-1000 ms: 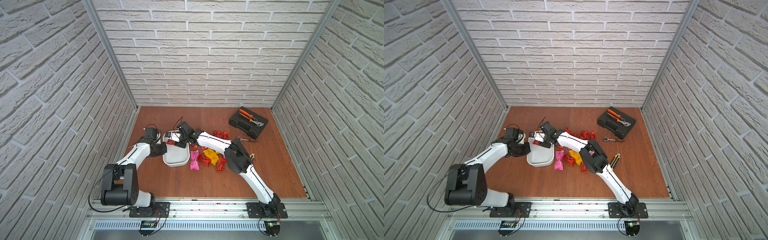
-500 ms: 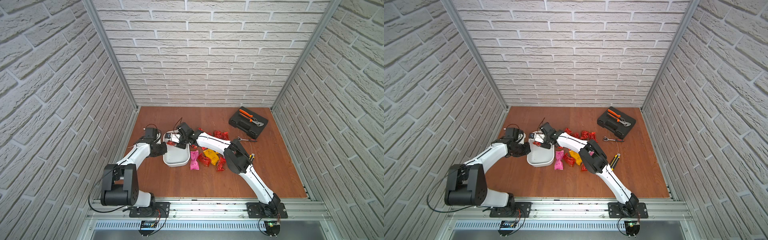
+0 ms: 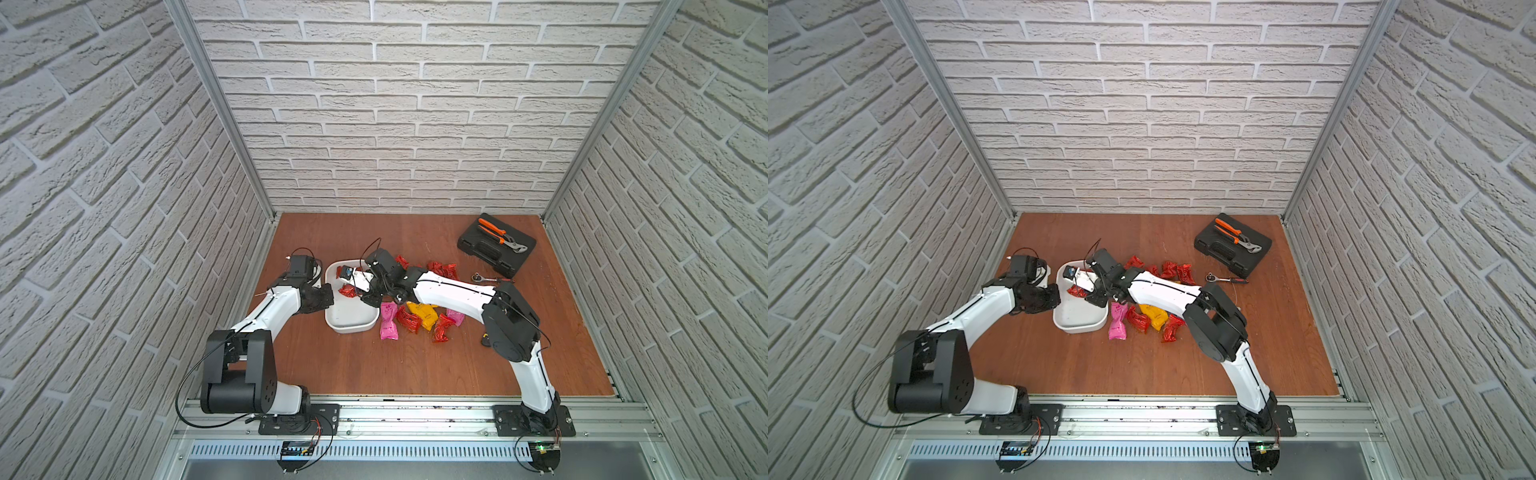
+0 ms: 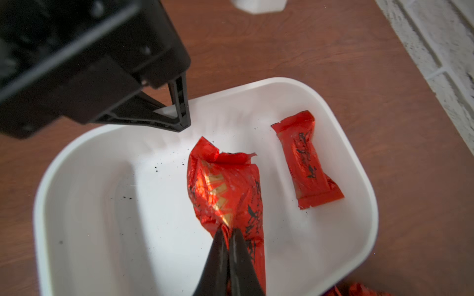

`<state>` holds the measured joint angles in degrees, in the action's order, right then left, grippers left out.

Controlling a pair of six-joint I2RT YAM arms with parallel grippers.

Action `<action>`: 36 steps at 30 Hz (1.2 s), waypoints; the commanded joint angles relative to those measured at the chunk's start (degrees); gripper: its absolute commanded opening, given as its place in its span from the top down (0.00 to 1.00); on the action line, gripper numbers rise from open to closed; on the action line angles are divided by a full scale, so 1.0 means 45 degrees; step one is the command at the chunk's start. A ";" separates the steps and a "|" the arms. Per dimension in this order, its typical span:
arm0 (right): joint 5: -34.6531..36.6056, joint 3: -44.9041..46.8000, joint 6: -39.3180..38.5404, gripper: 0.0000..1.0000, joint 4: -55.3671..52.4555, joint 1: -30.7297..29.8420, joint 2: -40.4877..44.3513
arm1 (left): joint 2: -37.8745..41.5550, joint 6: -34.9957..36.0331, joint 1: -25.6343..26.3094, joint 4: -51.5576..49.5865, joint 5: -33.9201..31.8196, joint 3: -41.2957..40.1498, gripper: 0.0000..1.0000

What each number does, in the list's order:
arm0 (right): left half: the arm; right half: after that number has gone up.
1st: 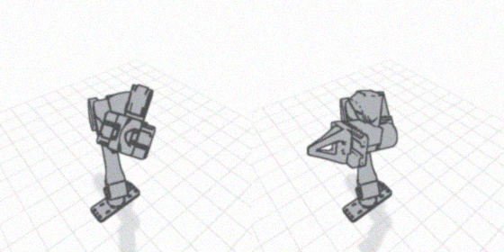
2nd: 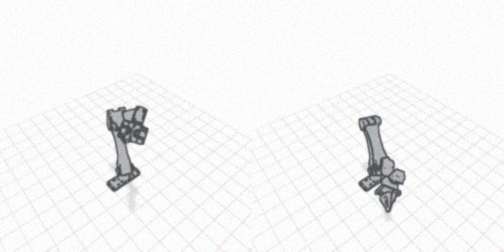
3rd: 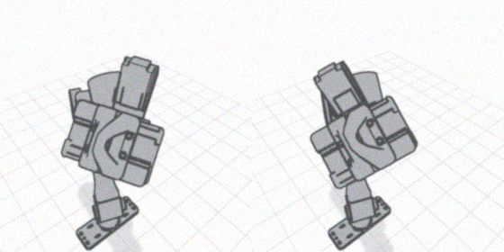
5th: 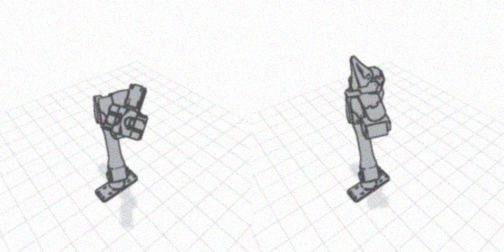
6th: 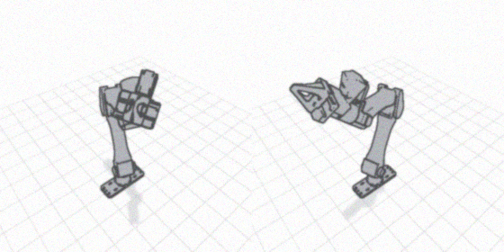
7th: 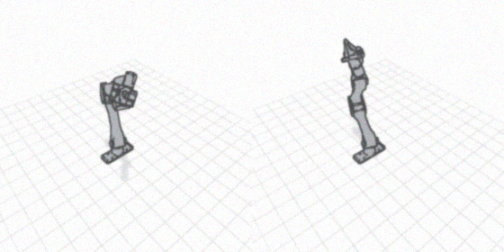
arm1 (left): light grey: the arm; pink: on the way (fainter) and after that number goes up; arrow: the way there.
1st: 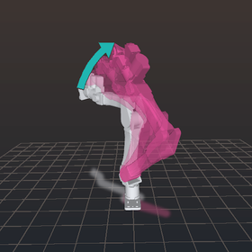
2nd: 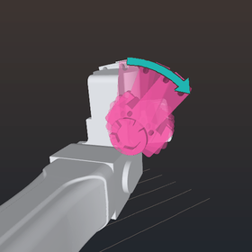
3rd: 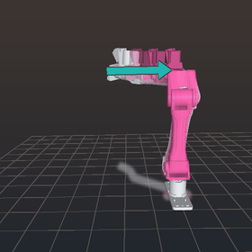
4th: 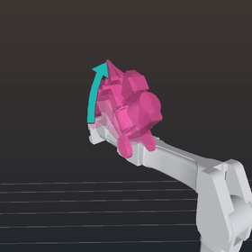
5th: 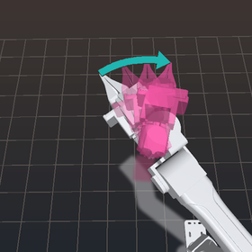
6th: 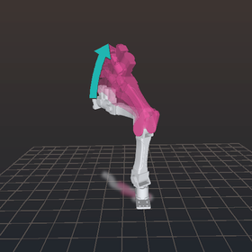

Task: Take the tea bags out of the storage box
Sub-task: Pick up the tea bag from the storage box, then place the tea bag at the center of the board.

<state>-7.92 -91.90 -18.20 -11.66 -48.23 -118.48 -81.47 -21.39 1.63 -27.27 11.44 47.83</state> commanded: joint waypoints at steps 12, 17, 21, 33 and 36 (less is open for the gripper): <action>0.7431 0.4405 0.8691 0.97 -0.3557 0.0991 0.5224 | 0.0151 0.0426 0.0155 0.0023 -0.0530 0.0283 1.00; 0.7757 0.6183 1.0748 0.97 -0.4546 0.2216 0.6986 | 0.0139 0.0464 0.0292 0.0024 -0.0623 0.0297 1.00; 0.7890 0.7500 1.2024 0.97 -0.5219 0.3344 0.8287 | 0.0146 0.0494 0.0373 0.0005 -0.0648 0.0298 1.00; 0.5425 0.8937 1.2589 0.97 -0.5007 0.5803 0.8081 | 0.0119 0.0531 0.0458 -0.0064 -0.0705 0.0328 1.00; 0.5016 0.8809 1.2324 0.87 -0.4812 0.5961 0.7642 | 0.0140 0.0524 0.0477 -0.0080 -0.0717 0.0348 1.00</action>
<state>17.52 -52.27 37.28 -35.59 -22.02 -82.87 -81.47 -20.12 3.46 -27.29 8.82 47.86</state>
